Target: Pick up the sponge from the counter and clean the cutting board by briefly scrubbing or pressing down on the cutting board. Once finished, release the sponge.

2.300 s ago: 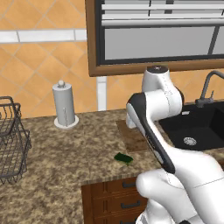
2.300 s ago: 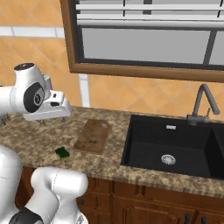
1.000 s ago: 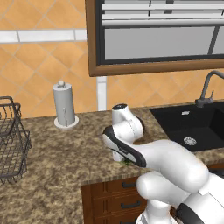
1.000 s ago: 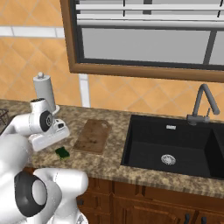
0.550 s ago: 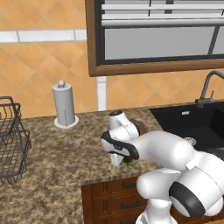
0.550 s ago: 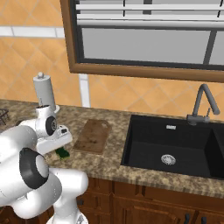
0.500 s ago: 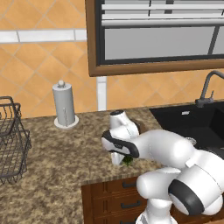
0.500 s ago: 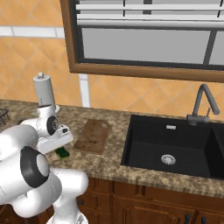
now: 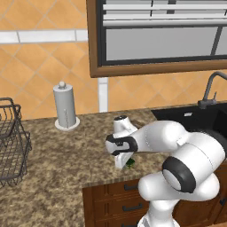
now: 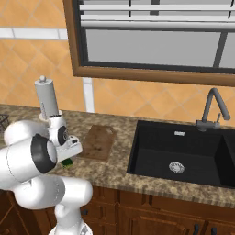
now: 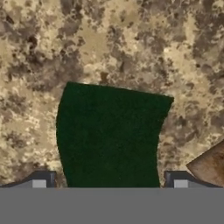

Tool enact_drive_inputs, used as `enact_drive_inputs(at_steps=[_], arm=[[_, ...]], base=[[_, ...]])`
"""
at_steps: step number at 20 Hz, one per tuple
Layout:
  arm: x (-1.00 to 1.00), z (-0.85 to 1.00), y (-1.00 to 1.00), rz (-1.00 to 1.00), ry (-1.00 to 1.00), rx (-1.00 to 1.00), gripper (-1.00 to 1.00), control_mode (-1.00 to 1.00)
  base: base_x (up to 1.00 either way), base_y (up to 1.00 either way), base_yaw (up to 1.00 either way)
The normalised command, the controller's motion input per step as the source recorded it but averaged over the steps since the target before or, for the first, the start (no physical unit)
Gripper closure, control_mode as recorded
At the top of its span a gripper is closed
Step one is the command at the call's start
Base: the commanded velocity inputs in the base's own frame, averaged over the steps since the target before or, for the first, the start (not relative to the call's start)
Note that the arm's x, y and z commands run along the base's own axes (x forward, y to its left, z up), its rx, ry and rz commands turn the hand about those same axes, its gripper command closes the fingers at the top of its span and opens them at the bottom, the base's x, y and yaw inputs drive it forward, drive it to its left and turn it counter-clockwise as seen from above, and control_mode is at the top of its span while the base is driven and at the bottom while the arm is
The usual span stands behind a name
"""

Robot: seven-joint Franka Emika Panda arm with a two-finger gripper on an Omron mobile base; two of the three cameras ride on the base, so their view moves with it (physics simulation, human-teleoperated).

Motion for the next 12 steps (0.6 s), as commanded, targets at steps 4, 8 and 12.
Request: enact_drive_inputs(at_steps=[4, 8, 12], arm=[[0.01, -0.3, 0.0, 0.0, 0.06, 0.0, -1.0, -1.0], [0.01, -0.35, 0.0, 0.0, 0.03, 0.0, -1.0, -1.0], [-0.01, -0.83, 0.0, 0.0, 0.02, -0.01, 1.0, -1.0]], base=[[0.0, 0.0, 0.0], [0.0, 0.0, 0.0], [0.0, 0.0, 0.0]])
